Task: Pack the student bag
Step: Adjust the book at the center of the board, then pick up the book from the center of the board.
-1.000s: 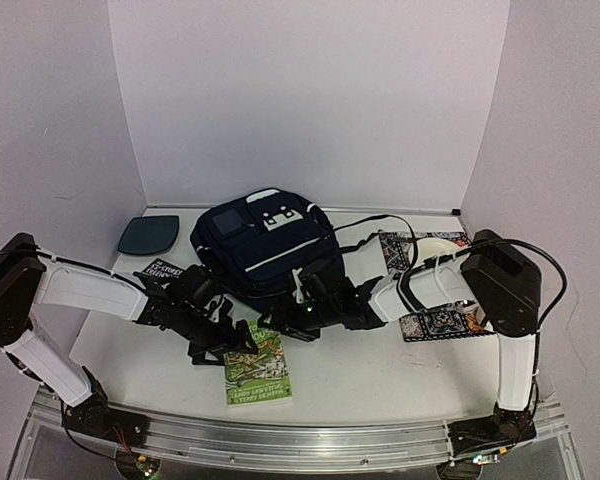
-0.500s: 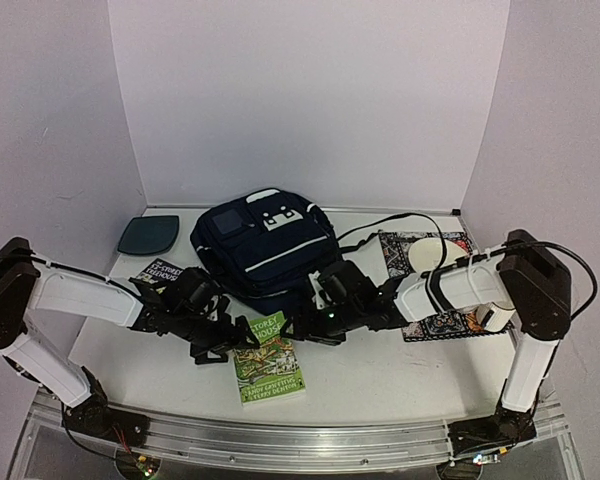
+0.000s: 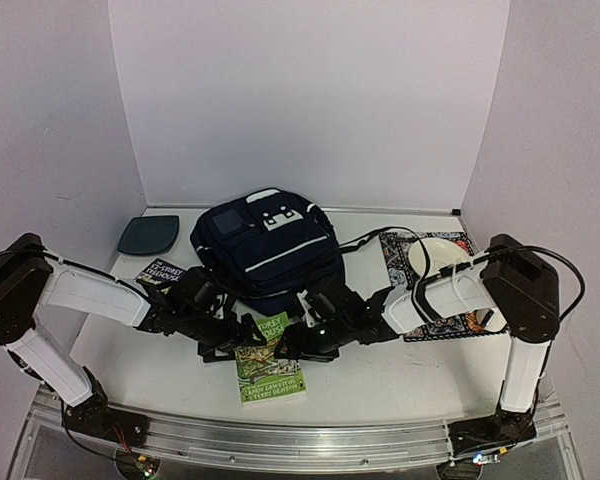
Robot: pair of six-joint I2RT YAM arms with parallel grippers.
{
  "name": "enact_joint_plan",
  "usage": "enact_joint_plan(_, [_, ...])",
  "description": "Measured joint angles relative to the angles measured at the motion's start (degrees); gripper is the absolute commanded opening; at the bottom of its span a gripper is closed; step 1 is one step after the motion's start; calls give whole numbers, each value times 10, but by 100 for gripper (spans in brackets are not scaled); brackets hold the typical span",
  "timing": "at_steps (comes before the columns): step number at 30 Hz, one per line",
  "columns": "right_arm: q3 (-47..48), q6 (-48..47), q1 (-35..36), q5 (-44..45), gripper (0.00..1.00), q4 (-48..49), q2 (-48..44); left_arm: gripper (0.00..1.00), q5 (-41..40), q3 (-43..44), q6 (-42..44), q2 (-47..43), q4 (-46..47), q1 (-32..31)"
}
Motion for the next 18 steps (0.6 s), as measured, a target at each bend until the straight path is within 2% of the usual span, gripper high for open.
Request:
enact_joint_plan(8, [4,11,-3,-2,48,-4,3,93,2,1,-7,4,8,1])
enact_joint_plan(18, [-3,53,-6,-2,38,9,-17,93,-3,-5,-17,2,21,3])
